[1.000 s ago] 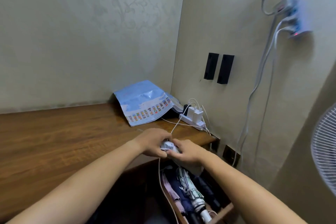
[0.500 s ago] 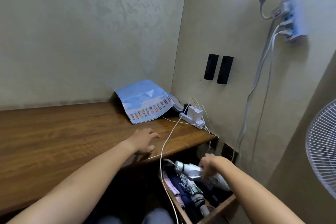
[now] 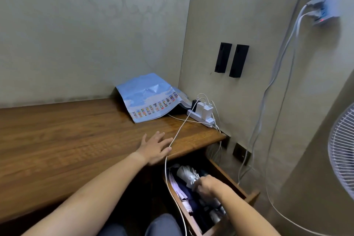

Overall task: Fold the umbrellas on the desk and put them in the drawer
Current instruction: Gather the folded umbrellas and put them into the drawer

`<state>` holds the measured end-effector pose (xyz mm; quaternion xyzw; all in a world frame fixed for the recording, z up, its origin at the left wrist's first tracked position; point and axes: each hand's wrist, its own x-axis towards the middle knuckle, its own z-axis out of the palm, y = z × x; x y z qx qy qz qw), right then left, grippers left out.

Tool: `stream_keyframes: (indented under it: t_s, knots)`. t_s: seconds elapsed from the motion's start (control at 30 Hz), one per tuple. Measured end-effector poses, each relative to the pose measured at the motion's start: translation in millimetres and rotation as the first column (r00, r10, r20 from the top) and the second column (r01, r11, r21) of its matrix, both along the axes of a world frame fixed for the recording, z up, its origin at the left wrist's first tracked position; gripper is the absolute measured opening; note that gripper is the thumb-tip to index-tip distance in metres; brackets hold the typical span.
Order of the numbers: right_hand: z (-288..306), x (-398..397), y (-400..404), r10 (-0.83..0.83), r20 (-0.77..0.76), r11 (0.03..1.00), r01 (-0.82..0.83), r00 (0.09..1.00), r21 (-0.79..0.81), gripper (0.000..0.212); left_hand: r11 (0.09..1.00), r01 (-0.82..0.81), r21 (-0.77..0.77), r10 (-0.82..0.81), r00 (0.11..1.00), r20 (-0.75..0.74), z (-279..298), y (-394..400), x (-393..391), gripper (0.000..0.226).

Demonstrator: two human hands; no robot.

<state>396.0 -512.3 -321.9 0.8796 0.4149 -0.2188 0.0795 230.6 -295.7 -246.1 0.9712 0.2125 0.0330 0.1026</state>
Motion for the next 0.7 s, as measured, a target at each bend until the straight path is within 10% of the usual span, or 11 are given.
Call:
stream_keyframes:
  t_s: [0.6,0.7]
  knots:
    - [-7.5,-18.9,-18.7,0.020,-0.130,0.995,-0.007,0.991,0.099,0.055,0.999,-0.031,-0.019,0.031,0.999,0.015,-14.1,-6.4,-1.2,0.056]
    - [-0.7,-12.8,-45.2,-0.151,0.103,0.975,0.131,0.983,0.178,0.051,0.999,-0.015,0.032,0.016,0.999,-0.028,-14.7,-7.0,-5.4,0.062]
